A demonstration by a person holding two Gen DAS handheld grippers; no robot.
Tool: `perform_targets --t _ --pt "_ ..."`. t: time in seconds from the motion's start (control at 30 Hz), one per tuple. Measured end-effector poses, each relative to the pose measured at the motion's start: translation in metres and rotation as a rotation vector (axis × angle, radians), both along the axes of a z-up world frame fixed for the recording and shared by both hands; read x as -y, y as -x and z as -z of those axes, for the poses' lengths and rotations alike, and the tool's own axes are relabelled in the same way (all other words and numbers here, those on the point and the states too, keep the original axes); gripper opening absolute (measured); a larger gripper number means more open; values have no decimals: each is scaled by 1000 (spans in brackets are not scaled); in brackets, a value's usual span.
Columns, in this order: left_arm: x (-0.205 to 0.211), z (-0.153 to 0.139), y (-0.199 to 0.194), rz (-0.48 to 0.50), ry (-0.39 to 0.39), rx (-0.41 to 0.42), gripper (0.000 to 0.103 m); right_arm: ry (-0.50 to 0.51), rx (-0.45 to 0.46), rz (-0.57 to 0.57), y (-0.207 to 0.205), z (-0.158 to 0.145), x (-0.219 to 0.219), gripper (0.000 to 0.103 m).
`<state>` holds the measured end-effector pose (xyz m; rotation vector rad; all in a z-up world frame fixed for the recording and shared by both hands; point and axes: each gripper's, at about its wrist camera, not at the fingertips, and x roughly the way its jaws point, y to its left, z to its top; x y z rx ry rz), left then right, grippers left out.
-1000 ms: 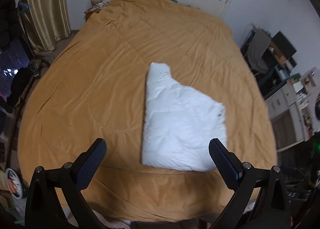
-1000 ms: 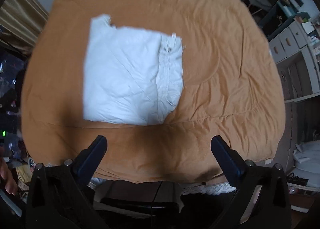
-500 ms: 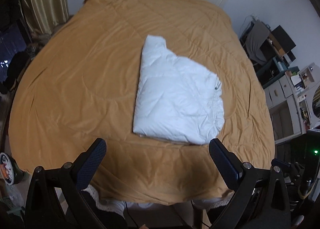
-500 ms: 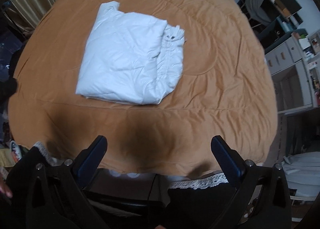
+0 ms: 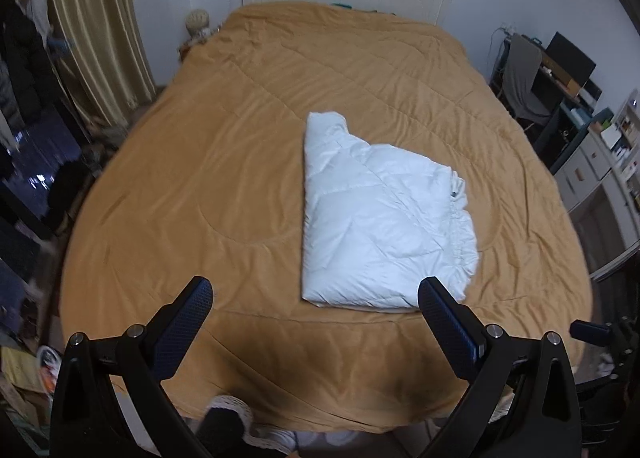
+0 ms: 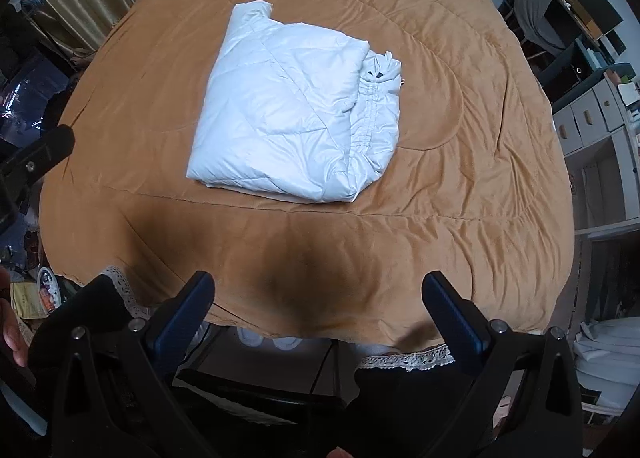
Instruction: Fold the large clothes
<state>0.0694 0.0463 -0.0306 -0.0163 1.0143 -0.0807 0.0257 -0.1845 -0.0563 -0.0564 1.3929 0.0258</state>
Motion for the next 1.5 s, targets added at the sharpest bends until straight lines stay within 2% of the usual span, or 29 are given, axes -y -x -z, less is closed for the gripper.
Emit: perform_targets --t 0.37,0.67,0.87,1.3,1.5 --pt "9 -4 5 23 6 7 103 6 -10 20 -1 0 1 103" --pt "6 -10 15 41 48 34 103 1 -8 17 1 -1 -1 103" --pt "8 -11 16 57 33 44 103 6 -12 17 1 0 -1 103" --pt "4 -6 11 59 62 1 103 -6 -30 25 -3 5 -2 103" --pt "3 -5 12 51 62 5 103 -1 -29 23 -3 5 -1 103"
